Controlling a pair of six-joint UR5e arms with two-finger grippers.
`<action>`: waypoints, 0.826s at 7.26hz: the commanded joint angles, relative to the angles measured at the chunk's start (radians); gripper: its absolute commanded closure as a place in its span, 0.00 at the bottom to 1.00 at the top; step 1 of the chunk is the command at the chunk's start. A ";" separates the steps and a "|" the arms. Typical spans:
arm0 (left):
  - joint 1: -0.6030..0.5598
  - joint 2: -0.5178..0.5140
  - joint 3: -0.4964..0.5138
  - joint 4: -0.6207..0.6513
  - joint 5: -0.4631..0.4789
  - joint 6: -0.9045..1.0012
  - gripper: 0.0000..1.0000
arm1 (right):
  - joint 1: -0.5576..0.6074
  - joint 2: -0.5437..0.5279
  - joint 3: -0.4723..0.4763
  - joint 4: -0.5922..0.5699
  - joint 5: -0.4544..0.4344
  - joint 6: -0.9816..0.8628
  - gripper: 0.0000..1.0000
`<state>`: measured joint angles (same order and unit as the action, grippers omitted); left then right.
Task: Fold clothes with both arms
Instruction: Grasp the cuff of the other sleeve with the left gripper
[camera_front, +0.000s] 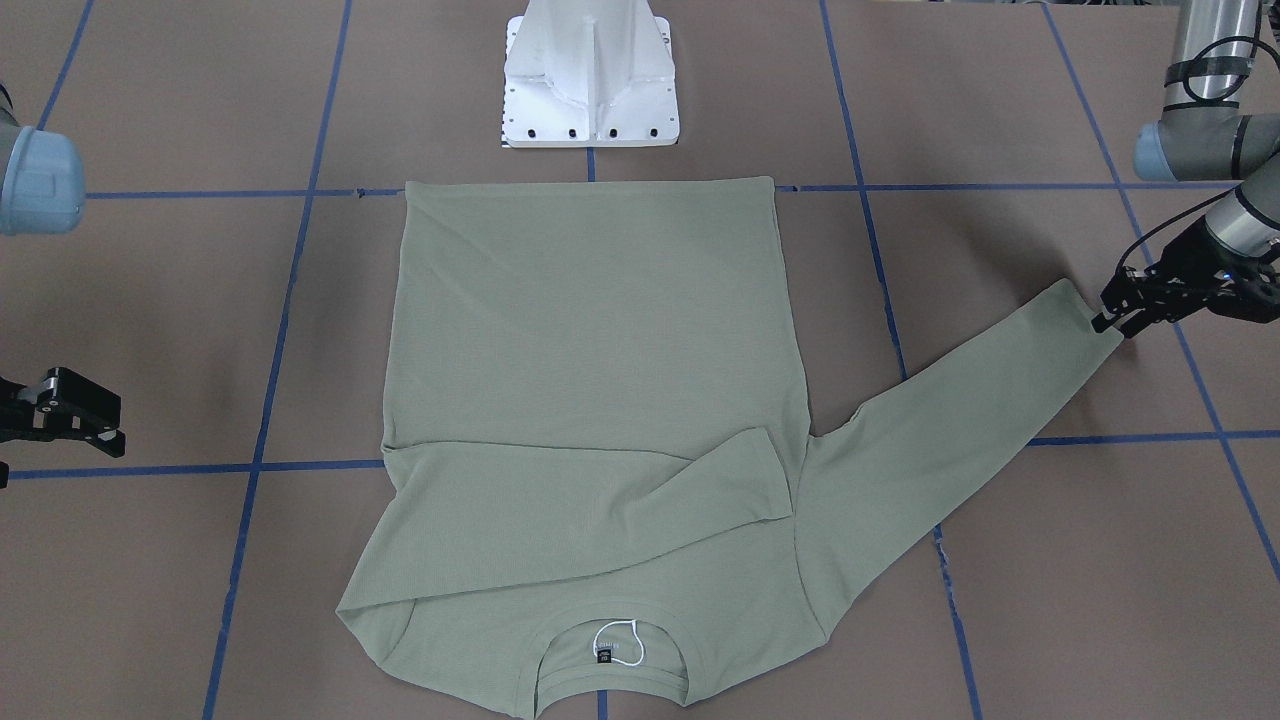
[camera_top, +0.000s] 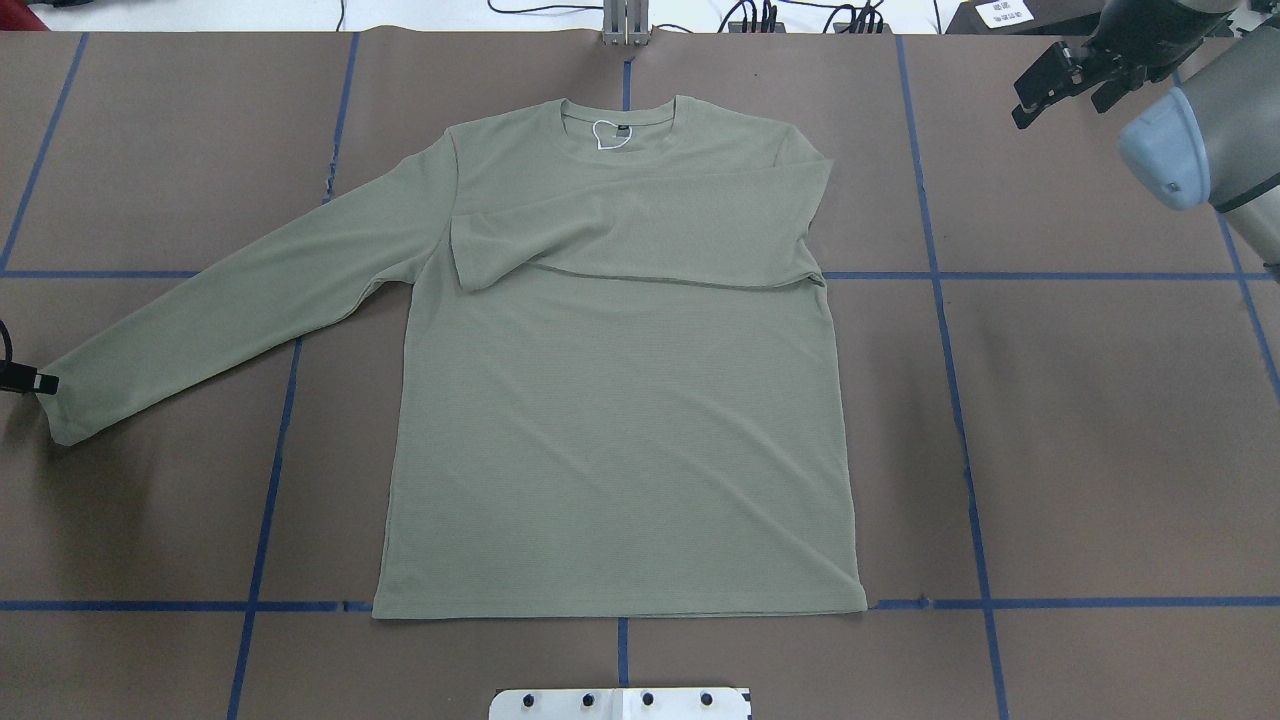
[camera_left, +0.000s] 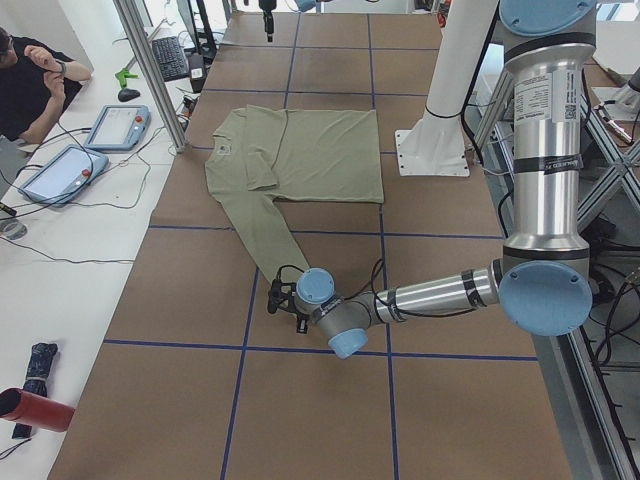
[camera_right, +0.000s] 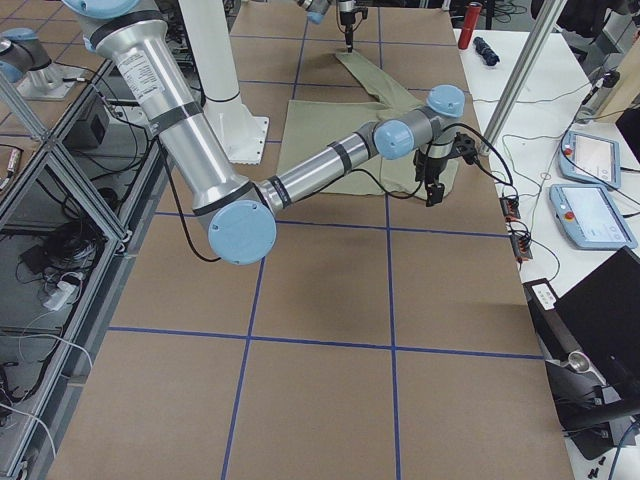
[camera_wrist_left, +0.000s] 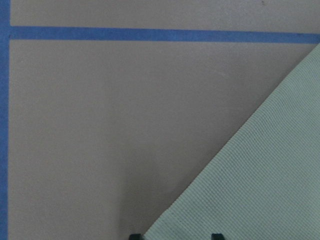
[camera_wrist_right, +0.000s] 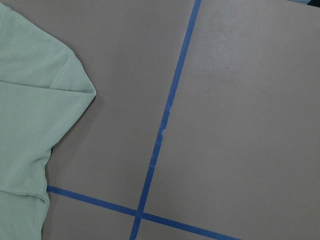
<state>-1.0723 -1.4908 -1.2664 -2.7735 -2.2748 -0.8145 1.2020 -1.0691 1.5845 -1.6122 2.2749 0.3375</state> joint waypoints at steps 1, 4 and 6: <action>0.000 0.001 -0.001 0.000 -0.003 0.000 0.95 | 0.001 -0.003 0.000 0.000 0.000 -0.002 0.00; -0.001 0.003 -0.024 -0.029 -0.012 0.002 1.00 | 0.001 -0.005 0.002 0.005 0.000 0.000 0.00; -0.001 -0.003 -0.140 0.061 -0.078 -0.003 1.00 | 0.001 -0.017 0.014 0.005 0.000 0.000 0.00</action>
<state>-1.0736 -1.4903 -1.3390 -2.7713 -2.3053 -0.8148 1.2024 -1.0765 1.5890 -1.6083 2.2749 0.3375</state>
